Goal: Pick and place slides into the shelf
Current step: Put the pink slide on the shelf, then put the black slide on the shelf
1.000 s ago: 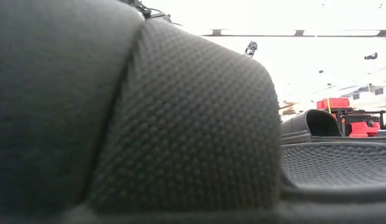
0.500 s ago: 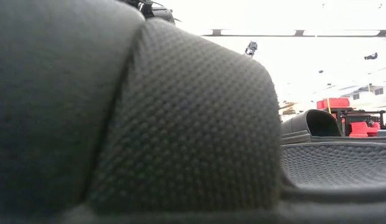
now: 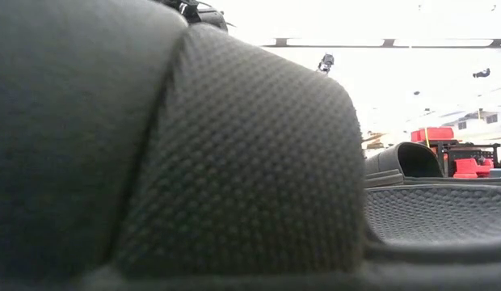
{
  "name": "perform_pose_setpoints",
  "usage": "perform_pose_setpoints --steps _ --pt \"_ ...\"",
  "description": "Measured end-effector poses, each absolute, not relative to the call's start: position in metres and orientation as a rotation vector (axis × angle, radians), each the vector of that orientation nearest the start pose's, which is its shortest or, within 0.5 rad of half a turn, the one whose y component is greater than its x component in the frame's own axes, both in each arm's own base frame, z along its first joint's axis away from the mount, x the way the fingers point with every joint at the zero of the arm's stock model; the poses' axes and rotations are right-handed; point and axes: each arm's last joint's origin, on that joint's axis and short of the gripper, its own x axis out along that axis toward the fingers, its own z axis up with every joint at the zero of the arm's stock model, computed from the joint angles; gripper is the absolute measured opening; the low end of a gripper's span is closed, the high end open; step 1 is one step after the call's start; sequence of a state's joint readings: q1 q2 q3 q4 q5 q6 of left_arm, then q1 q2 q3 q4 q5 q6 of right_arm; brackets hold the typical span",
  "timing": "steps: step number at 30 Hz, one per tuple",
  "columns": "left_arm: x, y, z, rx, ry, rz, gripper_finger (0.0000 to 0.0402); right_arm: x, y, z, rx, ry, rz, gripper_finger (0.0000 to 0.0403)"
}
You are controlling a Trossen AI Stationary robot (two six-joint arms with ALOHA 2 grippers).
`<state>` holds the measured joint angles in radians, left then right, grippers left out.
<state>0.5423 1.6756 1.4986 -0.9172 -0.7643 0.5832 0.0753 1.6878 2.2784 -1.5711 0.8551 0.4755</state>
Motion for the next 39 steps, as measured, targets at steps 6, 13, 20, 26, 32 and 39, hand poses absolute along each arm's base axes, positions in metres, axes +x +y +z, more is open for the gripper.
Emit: perform_pose_setpoints --steps 6,13,20,26,32,39 --pt "0.28 0.197 0.305 0.508 1.419 0.869 0.0211 0.27 -0.002 0.48 -0.025 0.696 -0.899 0.0109" --pt "0.278 0.189 0.302 0.481 1.456 0.858 0.0204 0.27 0.003 0.48 -0.02 0.702 -0.868 0.0109" --pt "0.284 0.18 0.302 0.501 1.453 0.822 0.0214 0.27 0.013 0.48 -0.032 0.7 -0.834 0.0109" --pt "0.292 0.161 0.301 0.496 1.432 0.799 0.0216 0.269 0.022 0.48 -0.044 0.697 -0.799 0.0109" --pt "0.295 0.131 0.297 0.412 1.433 0.819 0.0219 0.269 0.032 0.478 -0.062 0.701 -0.766 0.0109" --pt "0.278 0.067 0.298 0.081 1.55 0.726 0.0197 0.283 0.046 0.437 -0.14 0.831 -0.762 0.0109"
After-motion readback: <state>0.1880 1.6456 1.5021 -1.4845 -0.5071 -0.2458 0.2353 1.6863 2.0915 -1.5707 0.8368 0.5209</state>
